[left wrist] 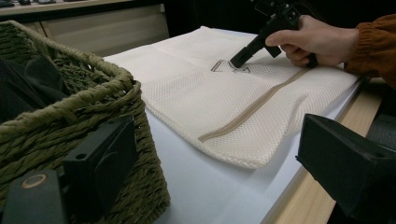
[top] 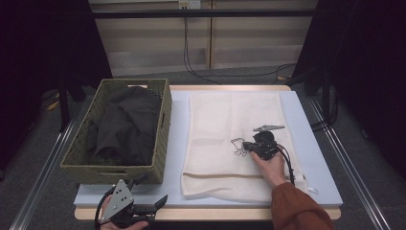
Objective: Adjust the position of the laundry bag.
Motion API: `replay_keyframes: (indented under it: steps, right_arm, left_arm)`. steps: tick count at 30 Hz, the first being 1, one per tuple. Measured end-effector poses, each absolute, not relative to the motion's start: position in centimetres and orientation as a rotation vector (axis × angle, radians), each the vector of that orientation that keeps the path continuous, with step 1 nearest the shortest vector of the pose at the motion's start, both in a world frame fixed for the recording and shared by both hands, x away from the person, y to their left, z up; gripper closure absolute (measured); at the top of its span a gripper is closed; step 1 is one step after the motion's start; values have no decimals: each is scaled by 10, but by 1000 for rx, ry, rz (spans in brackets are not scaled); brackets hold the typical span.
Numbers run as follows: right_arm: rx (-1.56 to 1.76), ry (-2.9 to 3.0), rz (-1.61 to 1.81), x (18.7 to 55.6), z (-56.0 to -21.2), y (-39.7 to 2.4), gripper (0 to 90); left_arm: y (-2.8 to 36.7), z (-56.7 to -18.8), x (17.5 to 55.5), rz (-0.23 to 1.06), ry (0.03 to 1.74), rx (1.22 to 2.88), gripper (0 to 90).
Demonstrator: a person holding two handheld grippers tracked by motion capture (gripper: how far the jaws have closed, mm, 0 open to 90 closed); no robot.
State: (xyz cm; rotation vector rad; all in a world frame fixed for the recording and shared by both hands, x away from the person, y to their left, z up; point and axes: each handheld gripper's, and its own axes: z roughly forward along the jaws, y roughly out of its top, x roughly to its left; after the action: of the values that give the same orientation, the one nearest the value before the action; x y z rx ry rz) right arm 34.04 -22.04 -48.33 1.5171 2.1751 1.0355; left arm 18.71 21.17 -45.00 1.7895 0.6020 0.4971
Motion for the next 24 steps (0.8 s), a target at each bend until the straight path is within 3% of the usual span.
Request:
replay_keyframes:
  steps: [24]
  right_arm:
    - [1515,2177,1055,341,-480,-201,900]
  left_arm:
    - [211,-450,187,503,588,1803,114]
